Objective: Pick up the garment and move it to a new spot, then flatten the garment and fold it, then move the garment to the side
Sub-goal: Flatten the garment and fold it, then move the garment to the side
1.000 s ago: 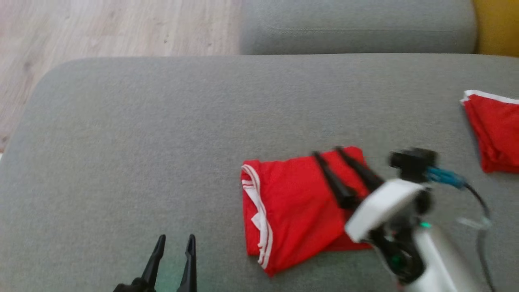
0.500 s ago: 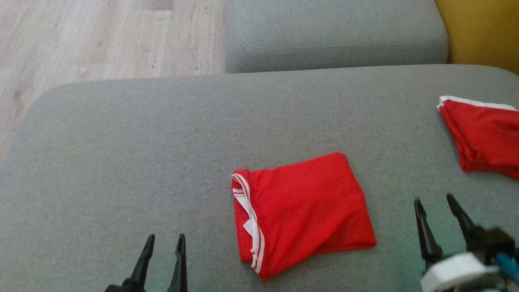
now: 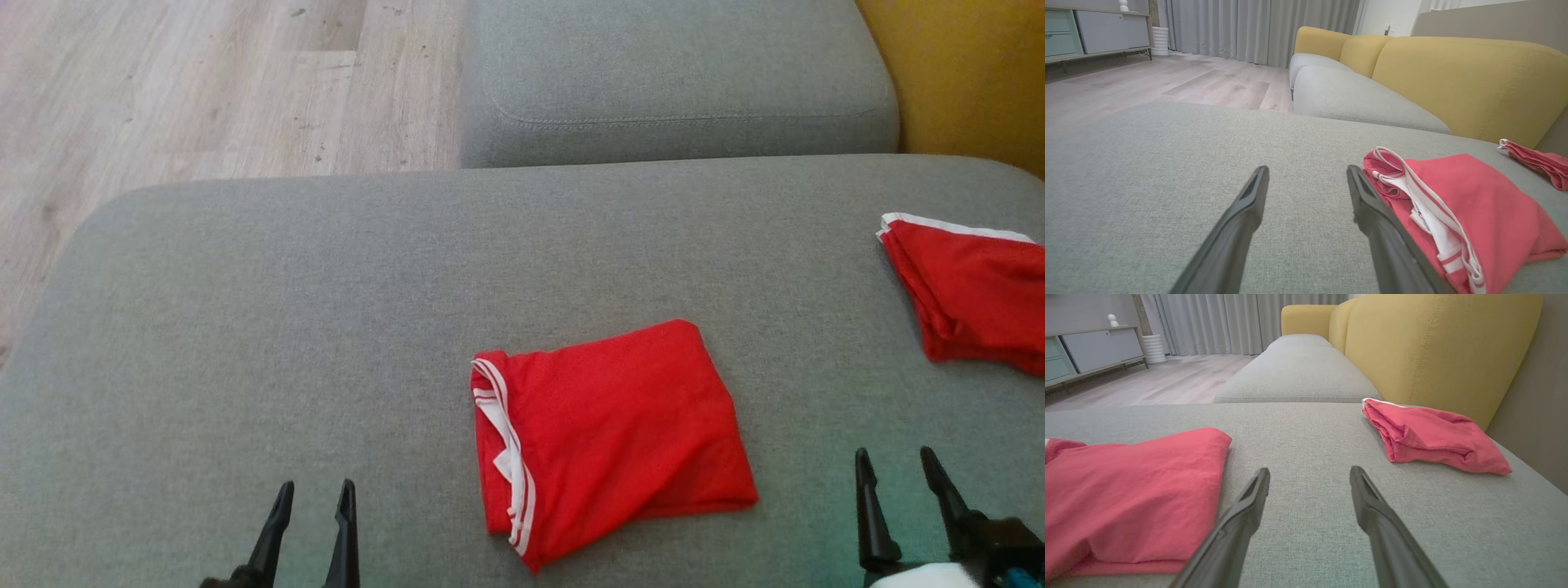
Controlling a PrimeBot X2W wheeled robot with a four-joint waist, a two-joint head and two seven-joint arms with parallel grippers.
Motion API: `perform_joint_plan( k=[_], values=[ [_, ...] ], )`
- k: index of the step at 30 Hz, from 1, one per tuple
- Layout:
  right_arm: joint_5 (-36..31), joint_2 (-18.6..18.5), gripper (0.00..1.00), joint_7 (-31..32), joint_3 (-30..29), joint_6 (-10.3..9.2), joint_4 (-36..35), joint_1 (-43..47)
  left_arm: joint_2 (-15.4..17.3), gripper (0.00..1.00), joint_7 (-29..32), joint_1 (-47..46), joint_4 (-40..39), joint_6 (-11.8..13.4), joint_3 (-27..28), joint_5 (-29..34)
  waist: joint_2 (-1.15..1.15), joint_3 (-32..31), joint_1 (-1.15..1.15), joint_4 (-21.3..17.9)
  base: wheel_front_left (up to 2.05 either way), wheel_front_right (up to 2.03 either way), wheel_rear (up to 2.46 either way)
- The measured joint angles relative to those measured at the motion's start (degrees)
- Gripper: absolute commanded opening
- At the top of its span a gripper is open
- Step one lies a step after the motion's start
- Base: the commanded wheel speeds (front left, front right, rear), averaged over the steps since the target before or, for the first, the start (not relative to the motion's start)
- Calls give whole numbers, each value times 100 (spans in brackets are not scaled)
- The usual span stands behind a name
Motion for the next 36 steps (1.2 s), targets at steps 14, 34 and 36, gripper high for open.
perform_joint_plan(
  k=[14,34,36],
  values=[
    [109,15,100,0,4,0,24,0,0,100,0,1,13,-9,3,4,0,1,0,72,0,0,0],
    [2346,-288,100,3586,1048,0,667,-1558,0,100,0,-13,48,-51,-191,3,0,241,1,384,0,0,0],
    [2387,-258,100,3737,1022,0,1080,-1707,-1,100,0,-26,62,-51,-230,3,0,279,1,457,0,0,0]
  ],
)
